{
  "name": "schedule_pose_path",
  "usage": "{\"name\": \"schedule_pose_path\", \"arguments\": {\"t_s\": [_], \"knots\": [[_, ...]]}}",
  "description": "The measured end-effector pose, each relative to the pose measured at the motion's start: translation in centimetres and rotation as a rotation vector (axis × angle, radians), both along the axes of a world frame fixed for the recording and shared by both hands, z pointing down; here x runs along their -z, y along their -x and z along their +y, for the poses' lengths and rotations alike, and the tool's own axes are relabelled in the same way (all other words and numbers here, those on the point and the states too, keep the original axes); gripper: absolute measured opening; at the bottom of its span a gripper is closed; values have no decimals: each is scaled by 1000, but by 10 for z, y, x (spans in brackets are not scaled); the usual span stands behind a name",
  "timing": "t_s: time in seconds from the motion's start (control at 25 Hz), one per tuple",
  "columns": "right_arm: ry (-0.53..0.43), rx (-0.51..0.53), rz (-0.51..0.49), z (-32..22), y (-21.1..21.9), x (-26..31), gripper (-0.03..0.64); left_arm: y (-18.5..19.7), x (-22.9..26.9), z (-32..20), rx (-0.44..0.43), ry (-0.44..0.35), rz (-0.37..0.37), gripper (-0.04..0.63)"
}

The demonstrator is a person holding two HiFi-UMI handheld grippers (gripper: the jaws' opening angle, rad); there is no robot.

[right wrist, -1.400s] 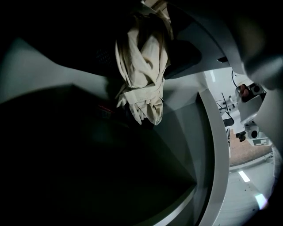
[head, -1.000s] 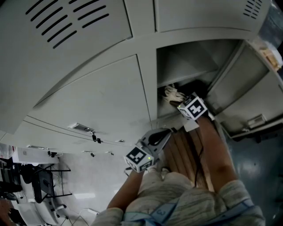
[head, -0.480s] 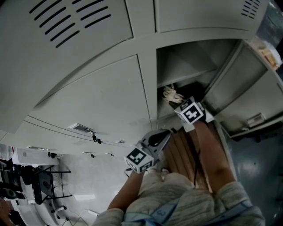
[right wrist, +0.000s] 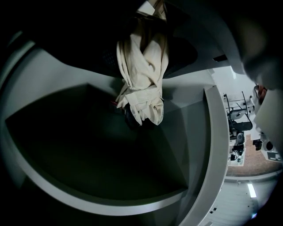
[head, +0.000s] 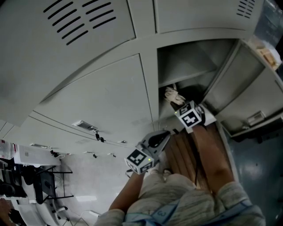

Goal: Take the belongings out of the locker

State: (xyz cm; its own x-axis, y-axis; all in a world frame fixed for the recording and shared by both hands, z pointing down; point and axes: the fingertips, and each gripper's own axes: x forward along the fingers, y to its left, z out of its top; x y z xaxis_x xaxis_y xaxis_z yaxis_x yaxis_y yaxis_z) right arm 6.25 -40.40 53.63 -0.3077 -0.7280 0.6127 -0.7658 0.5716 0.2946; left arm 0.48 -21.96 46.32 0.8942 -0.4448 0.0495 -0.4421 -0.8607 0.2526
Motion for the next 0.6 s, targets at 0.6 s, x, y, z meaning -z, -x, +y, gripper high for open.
{"name": "schedule_pose_path", "arguments": {"t_s": [0.6], "knots": [[-38,-25,-86,40,-1,12,215,2,-2,12,-6,-18,-25,3]]}}
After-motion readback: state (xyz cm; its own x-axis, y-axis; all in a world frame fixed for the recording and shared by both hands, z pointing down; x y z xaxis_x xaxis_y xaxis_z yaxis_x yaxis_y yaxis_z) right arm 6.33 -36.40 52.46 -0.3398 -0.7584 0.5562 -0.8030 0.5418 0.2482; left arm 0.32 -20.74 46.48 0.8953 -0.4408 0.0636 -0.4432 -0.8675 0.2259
